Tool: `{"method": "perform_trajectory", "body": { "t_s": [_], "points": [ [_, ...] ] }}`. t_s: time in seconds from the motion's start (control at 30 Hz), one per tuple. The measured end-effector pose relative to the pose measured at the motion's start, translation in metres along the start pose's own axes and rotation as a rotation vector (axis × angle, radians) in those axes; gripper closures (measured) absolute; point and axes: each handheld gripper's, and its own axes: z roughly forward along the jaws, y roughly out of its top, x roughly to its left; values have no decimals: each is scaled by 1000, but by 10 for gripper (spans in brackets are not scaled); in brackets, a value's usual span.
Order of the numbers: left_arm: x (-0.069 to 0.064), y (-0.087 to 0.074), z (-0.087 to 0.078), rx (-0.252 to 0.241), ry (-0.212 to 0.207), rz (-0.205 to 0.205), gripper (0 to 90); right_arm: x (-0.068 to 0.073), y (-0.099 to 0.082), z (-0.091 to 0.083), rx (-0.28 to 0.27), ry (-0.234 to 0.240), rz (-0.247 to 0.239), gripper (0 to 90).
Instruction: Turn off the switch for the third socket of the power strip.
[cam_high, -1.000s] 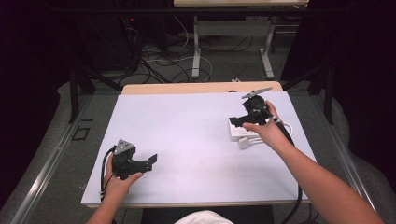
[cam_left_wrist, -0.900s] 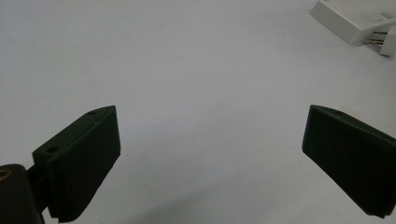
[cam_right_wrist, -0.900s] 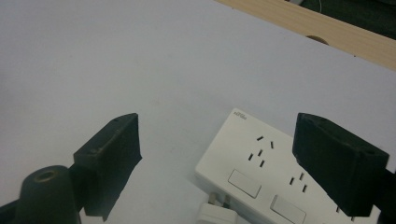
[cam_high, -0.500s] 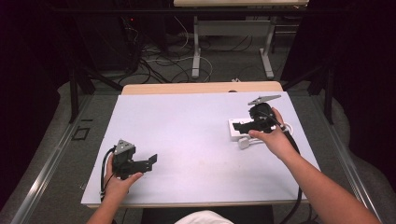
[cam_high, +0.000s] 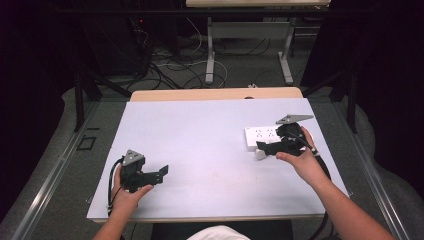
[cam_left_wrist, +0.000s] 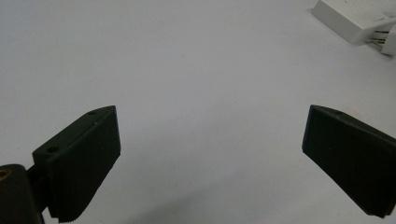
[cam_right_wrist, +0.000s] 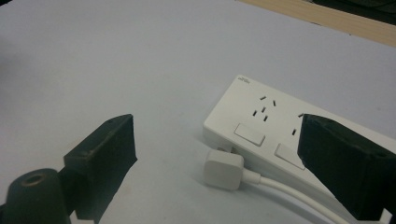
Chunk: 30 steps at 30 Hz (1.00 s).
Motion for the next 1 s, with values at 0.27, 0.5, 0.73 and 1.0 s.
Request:
{"method": "perform_trajectory", "body": {
  "t_s": [0.27,0.5,0.73,1.0],
  "points": [
    [-1,0,0,-1,1,-3,41,-3,-20,-12,-33,-15,25,59],
    [-1,0,0,9,1,-1,41,-5,-39,-22,-62,-36,42,36],
    [-1,0,0,13,1,-1,41,-6,-61,-26,-75,-68,54,23],
    [-1,0,0,15,1,-1,41,-10,-84,-26,-81,-94,76,20]
  ]
}}
